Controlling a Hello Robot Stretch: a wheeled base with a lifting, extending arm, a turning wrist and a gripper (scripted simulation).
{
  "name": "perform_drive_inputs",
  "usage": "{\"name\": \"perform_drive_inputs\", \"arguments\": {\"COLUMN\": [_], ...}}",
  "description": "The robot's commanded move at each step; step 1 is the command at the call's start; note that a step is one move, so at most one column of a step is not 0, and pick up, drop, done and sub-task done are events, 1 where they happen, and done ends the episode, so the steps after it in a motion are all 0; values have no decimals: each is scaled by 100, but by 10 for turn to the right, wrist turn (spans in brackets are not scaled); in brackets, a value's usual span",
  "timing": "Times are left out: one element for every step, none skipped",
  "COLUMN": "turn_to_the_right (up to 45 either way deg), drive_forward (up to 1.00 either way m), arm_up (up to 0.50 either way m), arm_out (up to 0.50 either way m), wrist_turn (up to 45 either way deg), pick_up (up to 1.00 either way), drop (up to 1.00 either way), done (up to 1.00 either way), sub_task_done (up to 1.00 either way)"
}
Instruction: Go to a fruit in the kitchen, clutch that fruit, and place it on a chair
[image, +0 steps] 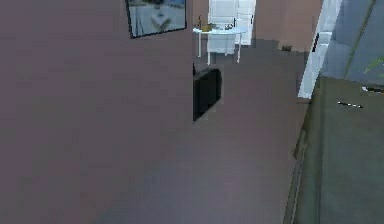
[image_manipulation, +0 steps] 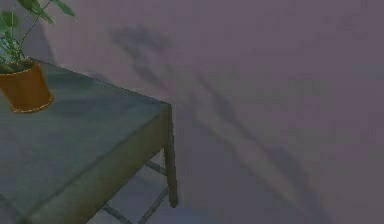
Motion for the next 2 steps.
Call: {"name": "perform_drive_inputs", "arguments": {"turn_to_the_right": [0, 240], "drive_forward": [45, 0], "arm_up": [0, 0], "arm_out": [0, 0], "wrist_turn": [0, 0], "pick_up": [0, 0], "drop": [0, 0], "done": [0, 0], "sub_task_done": [0, 0]}}
